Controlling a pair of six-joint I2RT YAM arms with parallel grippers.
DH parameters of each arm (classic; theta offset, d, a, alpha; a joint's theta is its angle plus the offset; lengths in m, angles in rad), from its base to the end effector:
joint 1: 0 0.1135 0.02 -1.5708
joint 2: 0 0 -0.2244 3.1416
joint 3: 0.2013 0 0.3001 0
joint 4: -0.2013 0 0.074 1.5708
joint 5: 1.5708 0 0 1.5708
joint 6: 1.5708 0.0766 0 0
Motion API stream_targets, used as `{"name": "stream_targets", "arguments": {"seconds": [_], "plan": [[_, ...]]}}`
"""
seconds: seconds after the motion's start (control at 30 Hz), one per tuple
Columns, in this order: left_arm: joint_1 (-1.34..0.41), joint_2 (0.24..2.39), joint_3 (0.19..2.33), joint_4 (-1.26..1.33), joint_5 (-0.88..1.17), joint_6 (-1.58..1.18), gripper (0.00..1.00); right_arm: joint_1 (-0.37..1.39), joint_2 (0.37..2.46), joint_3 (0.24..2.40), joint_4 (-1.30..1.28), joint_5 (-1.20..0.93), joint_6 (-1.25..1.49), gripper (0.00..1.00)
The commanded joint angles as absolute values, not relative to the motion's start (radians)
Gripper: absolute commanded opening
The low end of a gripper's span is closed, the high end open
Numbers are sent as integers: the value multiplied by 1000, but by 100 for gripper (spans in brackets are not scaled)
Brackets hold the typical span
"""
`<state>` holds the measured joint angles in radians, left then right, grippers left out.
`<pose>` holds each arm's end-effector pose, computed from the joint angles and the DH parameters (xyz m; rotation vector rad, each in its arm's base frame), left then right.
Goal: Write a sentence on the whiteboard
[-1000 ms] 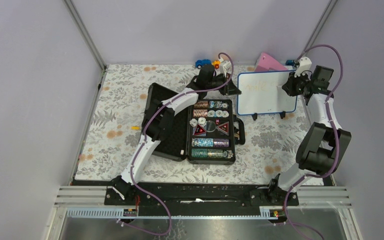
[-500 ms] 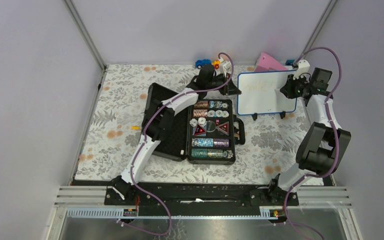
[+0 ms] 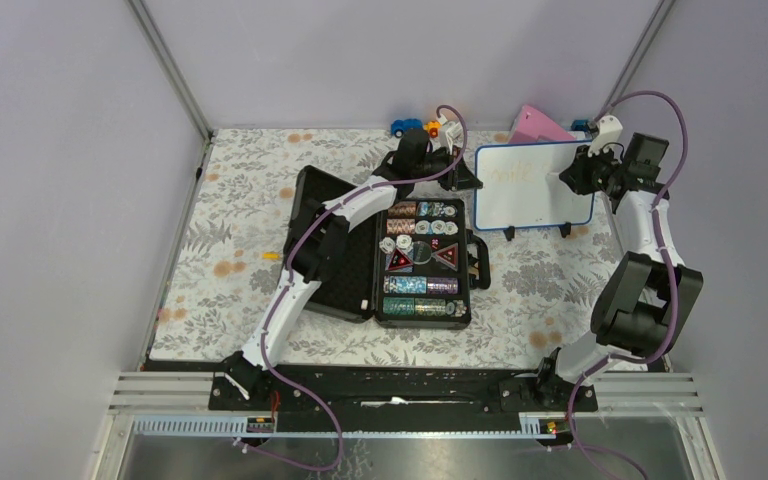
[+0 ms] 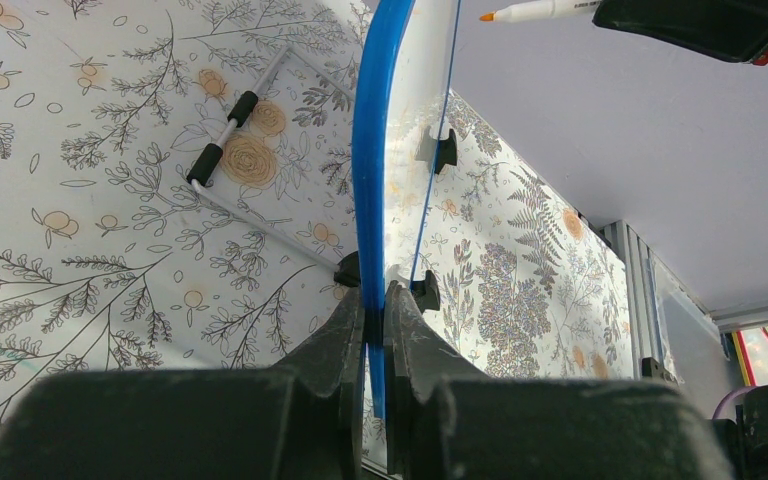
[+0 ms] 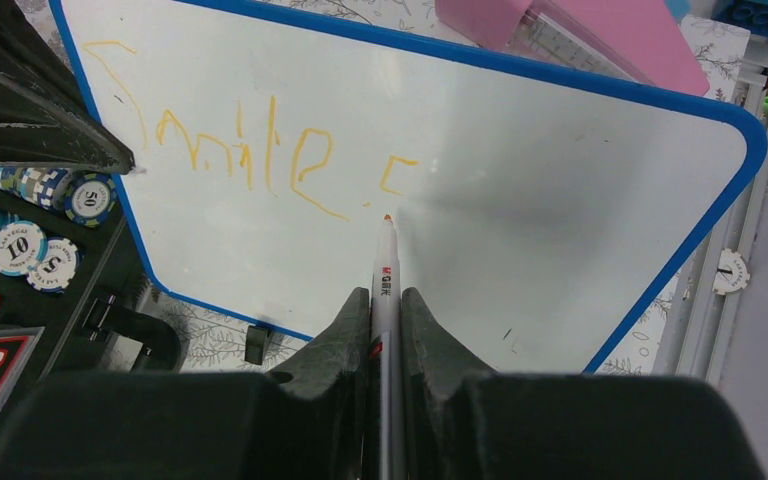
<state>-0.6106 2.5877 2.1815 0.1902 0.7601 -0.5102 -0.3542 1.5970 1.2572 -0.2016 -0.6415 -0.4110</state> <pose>0.4869 -0.4051 0.1427 0.6991 1.8512 -1.4430 0.4278 -0.1093 0.2266 -0.4253 1.9558 0.1909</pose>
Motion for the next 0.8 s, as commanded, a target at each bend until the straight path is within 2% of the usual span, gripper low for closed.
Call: {"name": "stream_targets", "arguments": {"seconds": [0.0,0.77], "plan": [[-614,2589,2183,196,729,-483,0,-351,1568,1287,-202,-662,-408,0],[-615,2596,2186,200,732,-489,0,-324,1646,1333,-147,-621,-377,0]]}}
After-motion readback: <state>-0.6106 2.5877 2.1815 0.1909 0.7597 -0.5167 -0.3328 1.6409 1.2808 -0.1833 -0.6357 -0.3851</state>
